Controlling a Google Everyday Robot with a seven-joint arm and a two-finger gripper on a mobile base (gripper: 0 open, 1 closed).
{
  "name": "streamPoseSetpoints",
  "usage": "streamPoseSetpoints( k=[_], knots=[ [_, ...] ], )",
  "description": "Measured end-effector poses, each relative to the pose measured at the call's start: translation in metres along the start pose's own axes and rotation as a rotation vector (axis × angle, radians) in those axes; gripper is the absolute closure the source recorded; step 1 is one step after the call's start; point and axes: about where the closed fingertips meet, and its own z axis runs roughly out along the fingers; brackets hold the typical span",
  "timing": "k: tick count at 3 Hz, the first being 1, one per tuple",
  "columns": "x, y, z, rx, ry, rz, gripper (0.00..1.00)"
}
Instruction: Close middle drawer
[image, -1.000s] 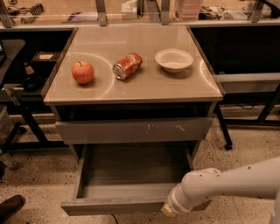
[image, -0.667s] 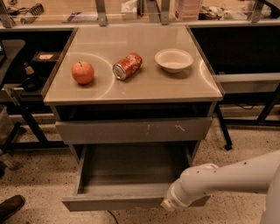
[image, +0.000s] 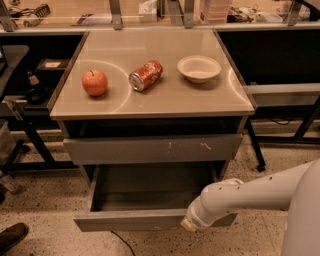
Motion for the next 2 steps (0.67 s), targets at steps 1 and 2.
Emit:
streamPoseSetpoints(
  k=[1, 2],
  knots=[
    [0.022, 0.0063, -0.0059, 0.015, 0.031, 0.036, 1.0],
    [0.0302, 0.0016, -0.0116, 0.059, 0.025, 0.093, 1.0]
  ],
)
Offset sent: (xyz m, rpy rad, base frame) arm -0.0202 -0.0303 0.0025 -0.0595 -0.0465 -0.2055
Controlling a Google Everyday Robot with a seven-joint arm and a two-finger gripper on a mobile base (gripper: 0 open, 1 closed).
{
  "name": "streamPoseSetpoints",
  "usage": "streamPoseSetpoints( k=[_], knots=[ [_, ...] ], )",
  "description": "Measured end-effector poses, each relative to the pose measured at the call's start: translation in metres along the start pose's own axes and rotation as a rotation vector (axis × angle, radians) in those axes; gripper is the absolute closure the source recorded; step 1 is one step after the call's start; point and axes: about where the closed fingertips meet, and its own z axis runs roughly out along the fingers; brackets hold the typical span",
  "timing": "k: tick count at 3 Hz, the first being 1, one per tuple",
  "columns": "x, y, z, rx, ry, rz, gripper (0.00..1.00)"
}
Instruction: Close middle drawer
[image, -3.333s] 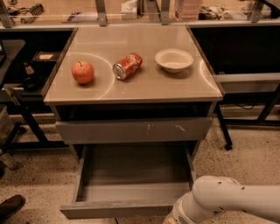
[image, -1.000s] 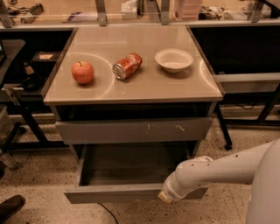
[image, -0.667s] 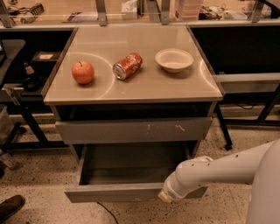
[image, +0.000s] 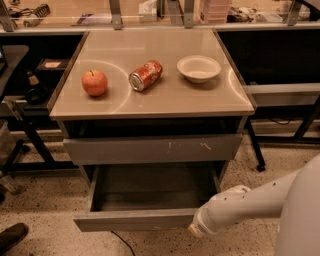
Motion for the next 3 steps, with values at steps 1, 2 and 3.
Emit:
streamPoseSetpoints(
  k=[1, 2, 3],
  knots=[
    [-0.012, -0.01, 0.001, 0.038, -0.032, 0.025, 1.0],
    [-0.027, -0.012, 0.013, 0.047, -0.054, 0.035, 1.0],
    [-0.041, -0.013, 0.029, 0.055, -0.068, 0.028, 1.0]
  ],
)
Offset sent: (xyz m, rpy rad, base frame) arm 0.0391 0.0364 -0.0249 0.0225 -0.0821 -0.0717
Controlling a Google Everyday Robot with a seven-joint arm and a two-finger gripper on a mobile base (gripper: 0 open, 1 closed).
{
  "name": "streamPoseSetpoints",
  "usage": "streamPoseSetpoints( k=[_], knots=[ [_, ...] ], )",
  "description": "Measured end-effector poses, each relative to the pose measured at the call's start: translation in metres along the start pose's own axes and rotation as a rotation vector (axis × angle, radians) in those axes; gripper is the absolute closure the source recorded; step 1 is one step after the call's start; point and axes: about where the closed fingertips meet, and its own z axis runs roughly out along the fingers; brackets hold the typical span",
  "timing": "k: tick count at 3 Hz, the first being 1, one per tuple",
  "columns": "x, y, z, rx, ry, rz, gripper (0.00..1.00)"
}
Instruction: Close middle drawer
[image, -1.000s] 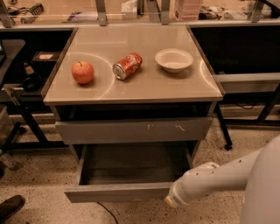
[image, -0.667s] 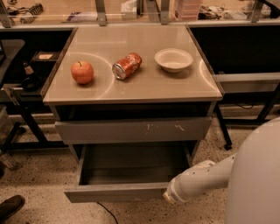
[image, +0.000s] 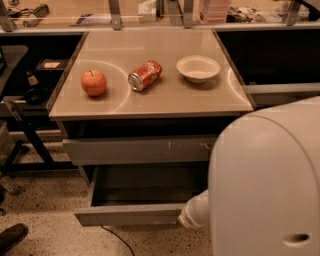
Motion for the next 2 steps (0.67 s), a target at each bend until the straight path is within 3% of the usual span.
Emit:
streamPoseSetpoints(
  k=[2],
  knots=[
    [-0.041, -0.011, 0.033, 0.034, -0.057, -0.033, 1.0]
  ],
)
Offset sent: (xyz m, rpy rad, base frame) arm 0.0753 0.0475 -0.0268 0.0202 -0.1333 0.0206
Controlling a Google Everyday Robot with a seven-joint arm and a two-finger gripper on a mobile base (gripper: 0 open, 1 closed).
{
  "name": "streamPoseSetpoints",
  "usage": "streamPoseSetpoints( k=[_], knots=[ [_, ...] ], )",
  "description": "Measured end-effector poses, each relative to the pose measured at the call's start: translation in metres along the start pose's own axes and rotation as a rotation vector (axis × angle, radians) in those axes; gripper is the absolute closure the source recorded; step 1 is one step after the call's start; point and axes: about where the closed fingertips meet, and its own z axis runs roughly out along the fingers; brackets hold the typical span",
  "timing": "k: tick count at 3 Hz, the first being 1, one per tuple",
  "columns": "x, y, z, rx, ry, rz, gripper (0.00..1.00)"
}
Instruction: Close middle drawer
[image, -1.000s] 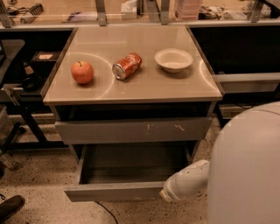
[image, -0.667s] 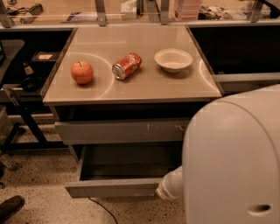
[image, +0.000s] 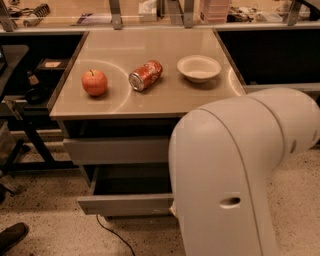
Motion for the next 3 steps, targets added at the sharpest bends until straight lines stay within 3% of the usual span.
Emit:
streamPoseSetpoints(
  k=[3],
  knots=[
    [-0.054, -0.026, 0.03, 0.039, -0.069, -0.039, 1.0]
  ],
)
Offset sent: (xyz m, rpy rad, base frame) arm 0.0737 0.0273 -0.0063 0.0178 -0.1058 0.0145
